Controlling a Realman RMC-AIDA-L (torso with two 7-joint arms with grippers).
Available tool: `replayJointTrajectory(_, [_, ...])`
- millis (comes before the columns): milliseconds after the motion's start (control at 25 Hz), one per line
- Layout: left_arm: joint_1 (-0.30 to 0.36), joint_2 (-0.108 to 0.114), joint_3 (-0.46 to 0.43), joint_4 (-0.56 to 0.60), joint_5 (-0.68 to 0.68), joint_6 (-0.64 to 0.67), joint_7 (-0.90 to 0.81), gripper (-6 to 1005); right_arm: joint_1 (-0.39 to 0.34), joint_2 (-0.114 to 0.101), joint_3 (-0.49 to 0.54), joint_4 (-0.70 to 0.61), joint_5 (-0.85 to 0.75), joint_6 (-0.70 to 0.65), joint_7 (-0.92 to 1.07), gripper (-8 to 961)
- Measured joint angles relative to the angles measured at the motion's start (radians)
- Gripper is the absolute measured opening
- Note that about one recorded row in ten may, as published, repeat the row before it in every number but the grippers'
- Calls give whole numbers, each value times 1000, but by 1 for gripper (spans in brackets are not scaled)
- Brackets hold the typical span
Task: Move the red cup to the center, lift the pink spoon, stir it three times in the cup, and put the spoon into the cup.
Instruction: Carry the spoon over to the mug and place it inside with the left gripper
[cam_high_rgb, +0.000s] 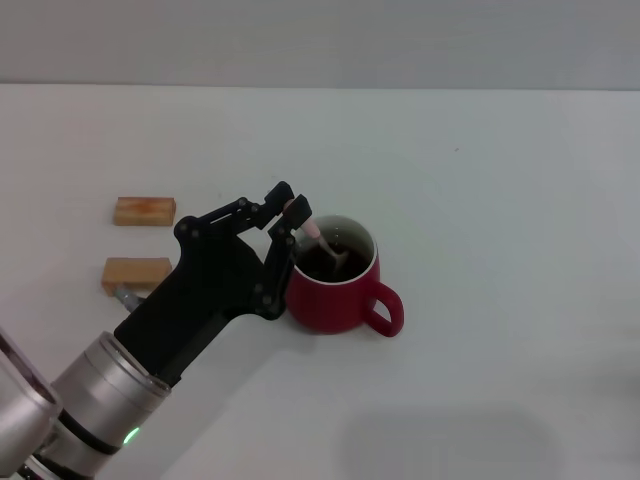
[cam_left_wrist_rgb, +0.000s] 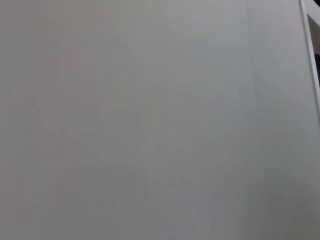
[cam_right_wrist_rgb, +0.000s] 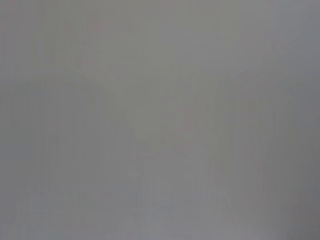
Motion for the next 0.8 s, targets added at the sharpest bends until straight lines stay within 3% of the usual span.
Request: replayJointTrajectory(800, [-24, -1, -33, -32, -3, -14, 9, 131, 2, -1, -2, 3, 0, 0, 0, -2])
